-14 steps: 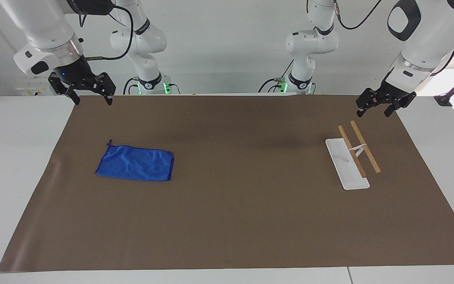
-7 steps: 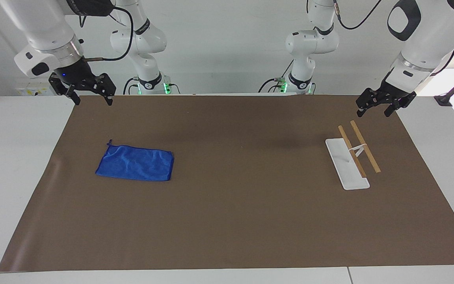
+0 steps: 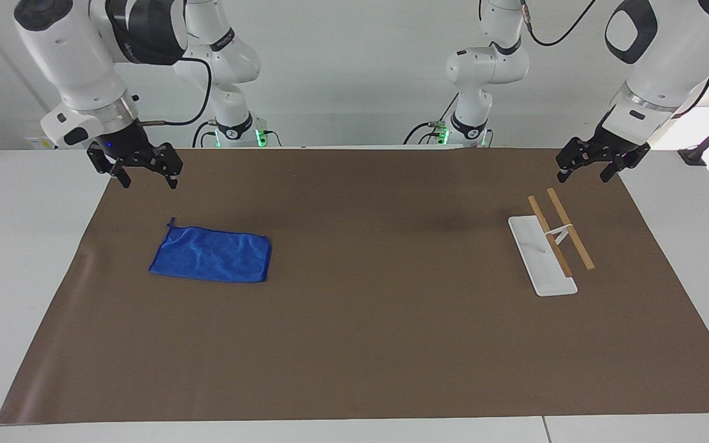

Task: Right arm passes towel to left arm to hang
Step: 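Reach the right gripper down and grasp the blue towel's near end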

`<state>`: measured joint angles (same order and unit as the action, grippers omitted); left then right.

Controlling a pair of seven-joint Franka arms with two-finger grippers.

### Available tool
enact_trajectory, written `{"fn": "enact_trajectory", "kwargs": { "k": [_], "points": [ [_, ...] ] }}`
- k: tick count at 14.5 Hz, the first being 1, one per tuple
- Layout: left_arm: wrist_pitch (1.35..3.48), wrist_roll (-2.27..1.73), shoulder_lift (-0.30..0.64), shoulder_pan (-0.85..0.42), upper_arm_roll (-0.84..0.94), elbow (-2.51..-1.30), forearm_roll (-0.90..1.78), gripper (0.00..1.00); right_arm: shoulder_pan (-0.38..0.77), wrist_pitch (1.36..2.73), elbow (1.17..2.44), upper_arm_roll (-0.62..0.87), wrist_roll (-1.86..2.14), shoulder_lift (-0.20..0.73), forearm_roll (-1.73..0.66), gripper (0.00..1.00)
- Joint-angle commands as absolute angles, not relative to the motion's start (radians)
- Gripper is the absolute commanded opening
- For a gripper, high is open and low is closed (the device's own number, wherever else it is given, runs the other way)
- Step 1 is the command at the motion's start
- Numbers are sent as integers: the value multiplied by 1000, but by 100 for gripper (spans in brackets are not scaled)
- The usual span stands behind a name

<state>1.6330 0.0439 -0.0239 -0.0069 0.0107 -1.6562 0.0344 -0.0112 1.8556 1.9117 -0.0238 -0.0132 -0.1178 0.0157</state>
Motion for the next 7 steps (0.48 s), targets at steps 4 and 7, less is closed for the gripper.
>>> {"fn": "enact_trajectory", "kwargs": {
  "k": [4,7],
  "points": [
    [1632,54,-45,-5,8,-1675,41,100,-66,2204,2164,-18,57,-59,9,100],
    [1632,54,-46,-5,8,-1675,40,100,-81,2336,2233,-15,75,9,-6,100]
  ]
}}
